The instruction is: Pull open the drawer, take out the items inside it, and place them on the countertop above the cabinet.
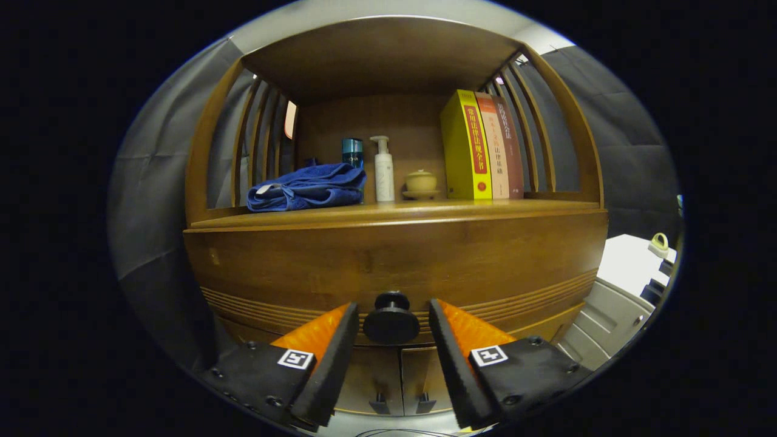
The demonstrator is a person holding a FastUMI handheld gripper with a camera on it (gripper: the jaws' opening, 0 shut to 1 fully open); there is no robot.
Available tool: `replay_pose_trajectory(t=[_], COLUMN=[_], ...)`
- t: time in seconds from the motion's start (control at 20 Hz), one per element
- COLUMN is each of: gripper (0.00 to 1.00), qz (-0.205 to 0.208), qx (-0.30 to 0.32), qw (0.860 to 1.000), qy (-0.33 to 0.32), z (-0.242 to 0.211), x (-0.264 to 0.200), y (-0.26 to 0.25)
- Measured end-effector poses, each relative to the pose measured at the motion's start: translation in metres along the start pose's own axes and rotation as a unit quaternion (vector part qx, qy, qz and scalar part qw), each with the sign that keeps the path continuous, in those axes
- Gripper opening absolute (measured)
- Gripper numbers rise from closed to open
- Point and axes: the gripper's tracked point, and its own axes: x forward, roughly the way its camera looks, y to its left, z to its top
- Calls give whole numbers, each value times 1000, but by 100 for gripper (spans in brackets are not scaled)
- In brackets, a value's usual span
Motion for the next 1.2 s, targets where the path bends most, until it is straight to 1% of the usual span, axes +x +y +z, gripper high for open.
replay_pose_trajectory(t=[0.3,0.35,0.5,0.9,1.2], gripper=[51,46,40,40,40], qz=[-7,-8,-12,-14,-13], qx=[1,1,-8,-3,-6], qw=[1000,1000,1000,1000,1000], qy=[17,19,13,15,26], z=[-5,-5,-8,-19,-28], x=[-2,-5,-14,-84,-125], y=[-2,-2,-1,-1,-1])
